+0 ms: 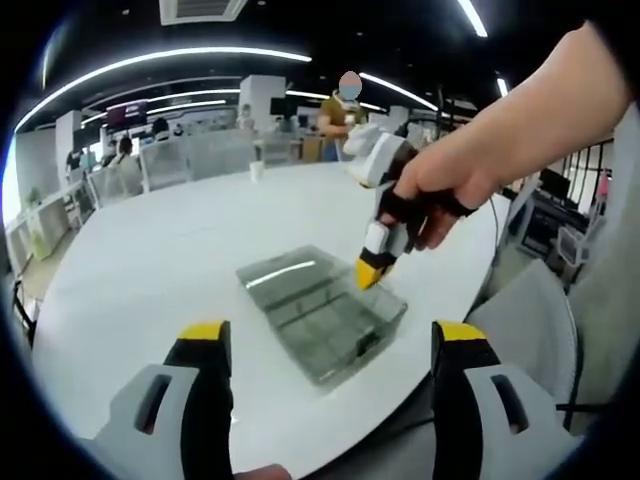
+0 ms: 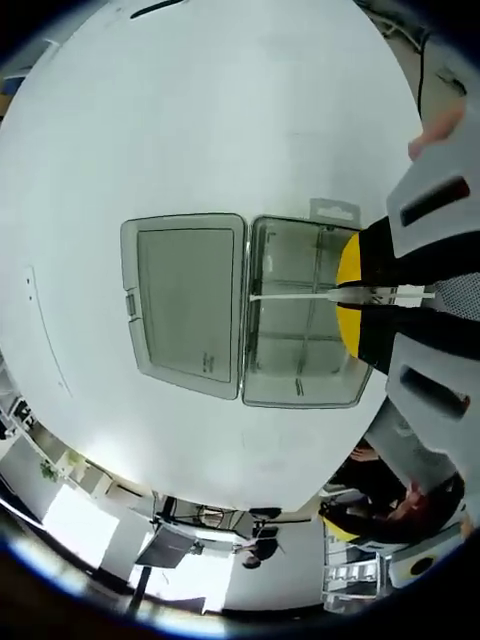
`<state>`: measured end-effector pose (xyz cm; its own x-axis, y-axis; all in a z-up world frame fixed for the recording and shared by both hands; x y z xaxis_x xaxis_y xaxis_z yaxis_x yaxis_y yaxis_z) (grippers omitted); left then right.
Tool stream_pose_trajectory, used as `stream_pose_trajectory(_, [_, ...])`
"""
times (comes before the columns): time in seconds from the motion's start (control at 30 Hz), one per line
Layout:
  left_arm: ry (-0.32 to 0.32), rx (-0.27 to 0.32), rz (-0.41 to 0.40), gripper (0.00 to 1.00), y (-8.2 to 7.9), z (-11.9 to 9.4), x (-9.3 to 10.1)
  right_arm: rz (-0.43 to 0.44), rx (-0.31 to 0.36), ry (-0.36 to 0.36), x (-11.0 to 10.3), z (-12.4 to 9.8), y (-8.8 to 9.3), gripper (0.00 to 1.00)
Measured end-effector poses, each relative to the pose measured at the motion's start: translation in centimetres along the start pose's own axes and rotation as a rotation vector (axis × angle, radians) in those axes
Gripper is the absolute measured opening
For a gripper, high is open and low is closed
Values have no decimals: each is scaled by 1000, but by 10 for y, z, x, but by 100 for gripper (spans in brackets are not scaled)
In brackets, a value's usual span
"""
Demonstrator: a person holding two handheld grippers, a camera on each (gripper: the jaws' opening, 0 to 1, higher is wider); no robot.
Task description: Insert the divider into the dual guide fixture by aligning both edges with the guide slots and pushing it downward to the bottom, including one-sided entry, uneven engagement, binding, and posture correction.
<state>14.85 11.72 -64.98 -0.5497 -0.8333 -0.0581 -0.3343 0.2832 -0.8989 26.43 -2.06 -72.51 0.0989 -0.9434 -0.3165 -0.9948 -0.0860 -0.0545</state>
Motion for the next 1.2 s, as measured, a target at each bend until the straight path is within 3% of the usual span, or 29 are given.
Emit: stream_pose_trajectory(1.2, [-5,-19,-21,85,7,-2,-2,52,-16,43,3,14,1,0])
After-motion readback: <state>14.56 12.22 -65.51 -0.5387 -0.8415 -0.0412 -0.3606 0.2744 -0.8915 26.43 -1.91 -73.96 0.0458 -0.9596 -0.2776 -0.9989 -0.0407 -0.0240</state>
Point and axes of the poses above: the point that each gripper's makers call its tool centre point, and the gripper's own axes: z roughly forward along the fingers, x roughly to its right, y roughly out of its underside, the point moved 4 cm from there along -z, roughly backward along the fingers, and after that the axes turned 9 degrees about z, right-handed, at the moved point
